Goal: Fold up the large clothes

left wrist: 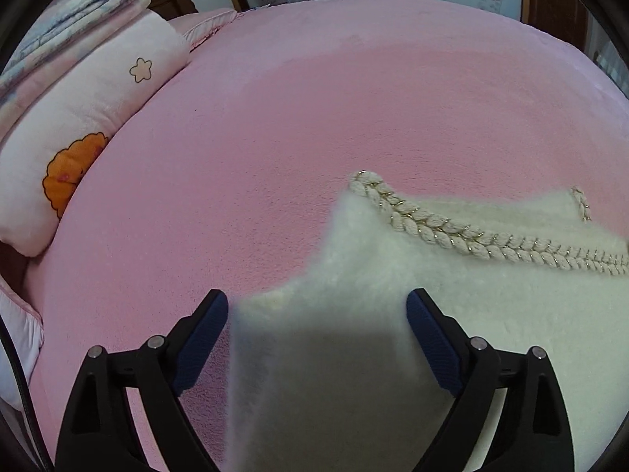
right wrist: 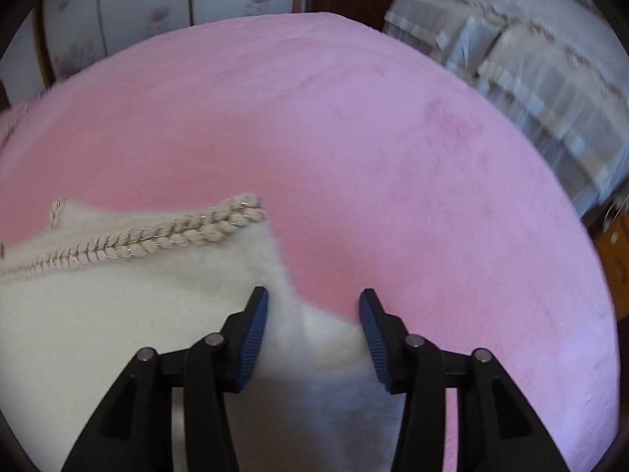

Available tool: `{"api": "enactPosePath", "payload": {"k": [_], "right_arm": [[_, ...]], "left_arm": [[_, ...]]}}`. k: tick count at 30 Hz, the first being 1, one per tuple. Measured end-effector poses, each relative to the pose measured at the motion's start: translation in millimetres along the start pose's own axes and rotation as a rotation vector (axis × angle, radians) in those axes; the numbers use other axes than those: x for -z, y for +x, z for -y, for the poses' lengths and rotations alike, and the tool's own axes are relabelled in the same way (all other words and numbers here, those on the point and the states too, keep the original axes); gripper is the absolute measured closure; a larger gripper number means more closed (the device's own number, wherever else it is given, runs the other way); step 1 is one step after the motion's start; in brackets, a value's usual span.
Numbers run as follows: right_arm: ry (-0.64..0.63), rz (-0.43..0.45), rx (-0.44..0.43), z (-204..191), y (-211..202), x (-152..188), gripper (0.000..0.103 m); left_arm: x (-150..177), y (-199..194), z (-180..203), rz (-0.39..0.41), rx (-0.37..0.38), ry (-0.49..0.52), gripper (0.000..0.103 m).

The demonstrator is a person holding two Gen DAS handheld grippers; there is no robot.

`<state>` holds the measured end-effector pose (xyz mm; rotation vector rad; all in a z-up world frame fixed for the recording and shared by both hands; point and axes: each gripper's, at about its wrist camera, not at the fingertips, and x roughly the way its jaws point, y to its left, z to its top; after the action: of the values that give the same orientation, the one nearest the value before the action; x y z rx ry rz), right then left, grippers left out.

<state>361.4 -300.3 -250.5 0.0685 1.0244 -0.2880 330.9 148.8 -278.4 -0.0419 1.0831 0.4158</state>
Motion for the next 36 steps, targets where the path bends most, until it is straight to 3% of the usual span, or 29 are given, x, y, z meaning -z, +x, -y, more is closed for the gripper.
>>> {"api": "enactPosePath", "payload": {"k": [3,8,13,17,21,24,26,29,32,34,36], "right_arm": [[-0.058,0.017,0.068,-15.9,-4.1,-0.8,0.055],[-0.04,0.033,0.081,-20.0,-28.6,0.1,0.055],[-0.03,0.087,-0.111,-39.2,-94.0,15.3,0.053],[-0.096,0.095,-0.273,-80.1,-147.1,63.0,0.053],[-0.147,0.06,-0.39,-124.6,-172.0,116.7,0.053],[-0.175,0.009,-0.414,-146.9,-165.0,148.7,0.052],[-0.169,-0.038,-0.41,-149.4,-152.1,160.8,0.052],[-0.197,-0.008,-0.396,-141.9,-149.6,167.3,0.055],[-0.215,0.025,-0.279,-120.0,-153.6,174.0,0.055],[-0.172,0.015,-0.164,-84.4,-144.9,174.6,0.055],[-0.074,-0.022,-0.082,-38.9,-131.3,174.9,0.055]], "left_arm": [[-0.1,-1.9,2.9,0.007,-0.02,0.022,0.01],[-2.0,-27.6,10.4,-0.011,-0.05,0.04,0.011],[29.0,-116.5,20.7,0.112,0.062,0.017,0.011],[76.7,-166.8,35.6,0.138,0.169,0.005,0.011],[125.0,-183.0,50.9,0.133,0.176,-0.027,0.011],[153.9,-168.0,60.3,0.056,0.153,-0.023,0.011],[168.6,-148.8,62.4,-0.012,0.122,0.003,0.011],[176.4,-135.1,49.6,-0.025,0.097,0.011,0.01],[176.4,-131.9,31.6,-0.015,0.036,-0.01,0.01],[178.6,-126.0,7.0,-0.041,-0.006,-0.058,0.009],[181.8,-116.4,-17.5,-0.079,0.006,-0.13,0.006]]}}
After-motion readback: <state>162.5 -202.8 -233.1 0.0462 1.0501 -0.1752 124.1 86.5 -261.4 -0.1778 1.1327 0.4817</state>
